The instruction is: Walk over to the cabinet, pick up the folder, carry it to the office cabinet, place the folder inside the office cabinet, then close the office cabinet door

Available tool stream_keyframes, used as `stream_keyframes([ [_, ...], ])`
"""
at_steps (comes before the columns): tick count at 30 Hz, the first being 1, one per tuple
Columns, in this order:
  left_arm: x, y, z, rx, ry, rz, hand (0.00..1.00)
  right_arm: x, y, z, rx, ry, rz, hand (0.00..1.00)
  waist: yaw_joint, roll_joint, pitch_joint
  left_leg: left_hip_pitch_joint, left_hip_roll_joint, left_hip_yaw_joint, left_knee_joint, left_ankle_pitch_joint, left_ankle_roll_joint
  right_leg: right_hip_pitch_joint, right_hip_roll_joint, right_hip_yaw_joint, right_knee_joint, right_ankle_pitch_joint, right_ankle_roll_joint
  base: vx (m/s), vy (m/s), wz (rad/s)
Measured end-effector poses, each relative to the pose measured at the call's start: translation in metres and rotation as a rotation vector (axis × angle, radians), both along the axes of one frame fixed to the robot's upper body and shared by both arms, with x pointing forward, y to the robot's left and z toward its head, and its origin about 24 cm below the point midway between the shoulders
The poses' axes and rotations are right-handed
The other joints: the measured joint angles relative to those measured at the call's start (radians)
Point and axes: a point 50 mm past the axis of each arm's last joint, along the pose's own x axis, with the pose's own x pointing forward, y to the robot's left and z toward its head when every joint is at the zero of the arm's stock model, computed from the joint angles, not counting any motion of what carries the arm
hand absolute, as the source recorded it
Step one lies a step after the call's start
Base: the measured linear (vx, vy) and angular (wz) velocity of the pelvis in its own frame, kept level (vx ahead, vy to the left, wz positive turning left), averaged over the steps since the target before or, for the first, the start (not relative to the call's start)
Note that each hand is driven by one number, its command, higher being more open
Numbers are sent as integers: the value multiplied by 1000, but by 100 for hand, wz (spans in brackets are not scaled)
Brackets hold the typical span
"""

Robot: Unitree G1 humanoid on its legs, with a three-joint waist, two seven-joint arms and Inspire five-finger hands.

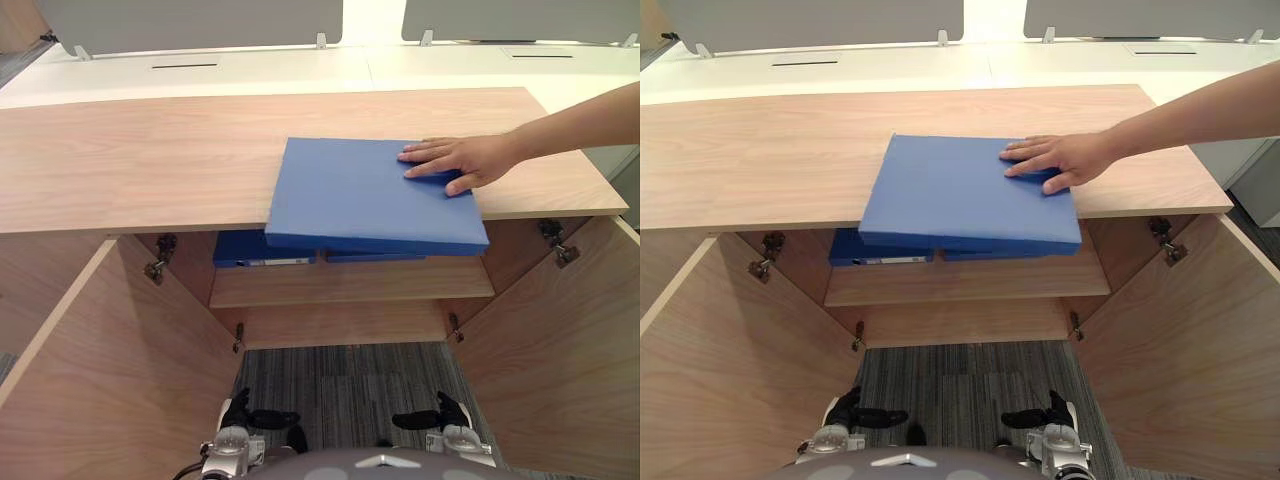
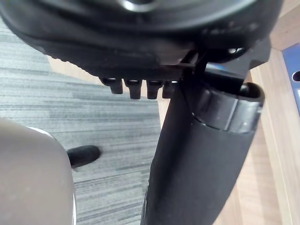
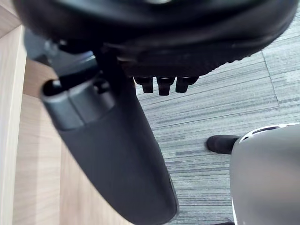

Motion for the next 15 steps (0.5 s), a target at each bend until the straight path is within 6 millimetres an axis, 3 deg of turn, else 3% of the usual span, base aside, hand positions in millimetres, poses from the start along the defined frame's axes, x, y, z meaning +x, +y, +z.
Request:
stream_keyframes([
  [6, 13, 2, 8, 25, -78, 23, 100, -1, 0, 0, -13, 4, -4, 100, -1, -1, 2, 13, -1, -11, 0, 0, 0, 15, -2, -11, 5, -8, -2, -43, -5, 6],
  [9, 29, 6, 28, 47, -223, 47, 100, -1, -1, 0, -16, 2, -3, 100, 2, -1, 2, 9, -1, -20, 0, -1, 1, 14, -3, -21, 9, -18, -7, -27, -11, 10],
  [13, 38, 12, 101, 0, -654, 109, 100, -7, -7, 0, -35, 8, -12, 100, 23, -5, 3, -17, -9, -51, 2, -1, 2, 2, -9, -50, 16, -28, 0, 43, -30, 22],
  [15, 41, 11, 120, 0, -747, 108, 100, -10, -10, 0, -35, 15, -9, 100, 37, 4, 5, -18, -12, -61, 6, -2, 2, 10, -10, -57, 13, -28, 0, 59, -21, 19],
])
